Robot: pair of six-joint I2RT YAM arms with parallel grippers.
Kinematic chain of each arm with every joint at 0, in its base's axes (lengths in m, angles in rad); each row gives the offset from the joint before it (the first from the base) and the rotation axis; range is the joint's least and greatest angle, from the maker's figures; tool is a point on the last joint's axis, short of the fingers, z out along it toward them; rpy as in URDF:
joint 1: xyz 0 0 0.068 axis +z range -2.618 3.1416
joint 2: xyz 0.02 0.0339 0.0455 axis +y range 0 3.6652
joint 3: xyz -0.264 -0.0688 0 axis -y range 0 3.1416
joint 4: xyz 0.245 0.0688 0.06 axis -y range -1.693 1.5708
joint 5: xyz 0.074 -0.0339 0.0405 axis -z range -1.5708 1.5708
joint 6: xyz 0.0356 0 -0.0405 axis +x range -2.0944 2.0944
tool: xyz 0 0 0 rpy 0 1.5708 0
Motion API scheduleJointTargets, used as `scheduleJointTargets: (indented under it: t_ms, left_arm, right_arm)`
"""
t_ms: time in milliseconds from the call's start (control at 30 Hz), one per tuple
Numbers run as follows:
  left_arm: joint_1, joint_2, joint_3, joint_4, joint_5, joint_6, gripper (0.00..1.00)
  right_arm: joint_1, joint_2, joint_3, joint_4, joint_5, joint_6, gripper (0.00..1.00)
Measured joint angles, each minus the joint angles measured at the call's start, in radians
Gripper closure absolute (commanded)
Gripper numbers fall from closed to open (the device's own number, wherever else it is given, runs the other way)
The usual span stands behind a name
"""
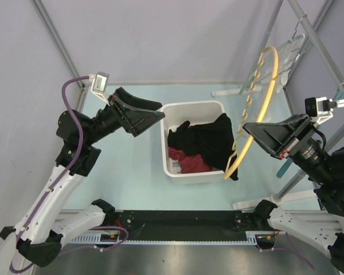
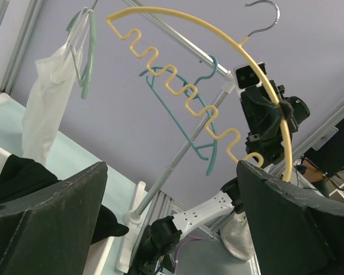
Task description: Remove the tank top from the hanger
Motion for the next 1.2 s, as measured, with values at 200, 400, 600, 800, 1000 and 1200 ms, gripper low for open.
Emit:
scheduleJointTargets:
  t_ms: [200, 400, 600, 800, 1000, 1200]
  left_arm:
    - [0.000, -0.019, -0.020, -0.036, -0.010, 0.010, 0.01]
    - [0.000, -0.023, -0.037, -0.048, -0.010, 0.010, 0.01]
    - [0.000, -0.021, -0.037, -0.049, -0.010, 0.010, 0.01]
    - [0.000, -0.015, -0.046, -0.053, -0.011, 0.014, 0.01]
    - [0.000, 0.005, -0.050, -0.055, -0.011, 0.027, 0.00]
    - [0.000, 0.030, -0.051, -0.055, -0.010, 0.027, 0.01]
  right_arm:
    - [-0.069, -0.080, 0.009, -0.024, 0.002, 0.050, 1.00]
    - [-0.205, -0.071, 0.107, -0.123, 0.023, 0.065, 1.00]
    - [-0.274, -0.011, 0.127, -0.182, 0.068, 0.103, 1.00]
    - [-0.277, 0.089, 0.121, -0.242, 0.163, 0.130, 1.00]
    - [-0.277, 0.107, 0.115, -0.243, 0.288, 0.105, 1.00]
    - [-0.277, 0.118, 0.115, -0.239, 0.414, 0.088, 1.00]
